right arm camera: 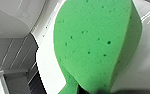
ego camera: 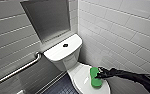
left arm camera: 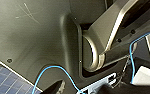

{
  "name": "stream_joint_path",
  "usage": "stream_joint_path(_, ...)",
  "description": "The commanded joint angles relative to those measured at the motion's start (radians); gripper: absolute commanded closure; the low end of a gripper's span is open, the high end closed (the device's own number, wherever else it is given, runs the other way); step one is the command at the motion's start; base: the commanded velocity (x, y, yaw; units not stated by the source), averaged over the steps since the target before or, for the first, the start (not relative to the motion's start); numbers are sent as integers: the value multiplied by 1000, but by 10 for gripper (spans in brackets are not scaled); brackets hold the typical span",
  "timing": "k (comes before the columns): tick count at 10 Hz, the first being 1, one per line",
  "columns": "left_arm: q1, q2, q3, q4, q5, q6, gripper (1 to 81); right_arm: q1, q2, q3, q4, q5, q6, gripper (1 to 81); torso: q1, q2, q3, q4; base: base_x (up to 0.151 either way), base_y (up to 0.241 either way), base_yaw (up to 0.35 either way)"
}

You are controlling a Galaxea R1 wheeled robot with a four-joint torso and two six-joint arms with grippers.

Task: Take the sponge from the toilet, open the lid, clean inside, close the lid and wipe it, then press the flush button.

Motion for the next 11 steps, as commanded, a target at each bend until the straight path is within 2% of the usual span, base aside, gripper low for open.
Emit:
stream_joint_path(1, 18, -13, 11, 2, 80, 3, 10, 171, 123, -166, 35, -20, 24, 811, 0, 0, 0, 0, 0, 0, 0)
stream_joint_path(3, 19, -15, 11, -1, 80, 3, 10, 185, 184, -248, 37, -13, 24, 811, 0, 0, 0, 0, 0, 0, 0)
stream_joint_path(4, 19, -15, 11, -3, 82, 3, 10, 177, 199, -269, 38, 19, 29, 811, 0, 0, 0, 0, 0, 0, 0)
stream_joint_path(7, 26, -21, 11, -9, 88, 0, 10, 97, 184, -268, 40, 160, 151, 811, 0, 0, 0, 0, 0, 0, 0)
stream_joint_path(9, 26, -27, 11, -9, 92, -2, 10, 51, 161, -252, 42, 228, 196, 811, 0, 0, 0, 0, 0, 0, 0)
stream_joint_path(11, 26, -50, 21, -9, 92, -7, 10, 47, 100, -161, 42, 240, 204, 811, 0, 0, 0, 0, 0, 0, 0)
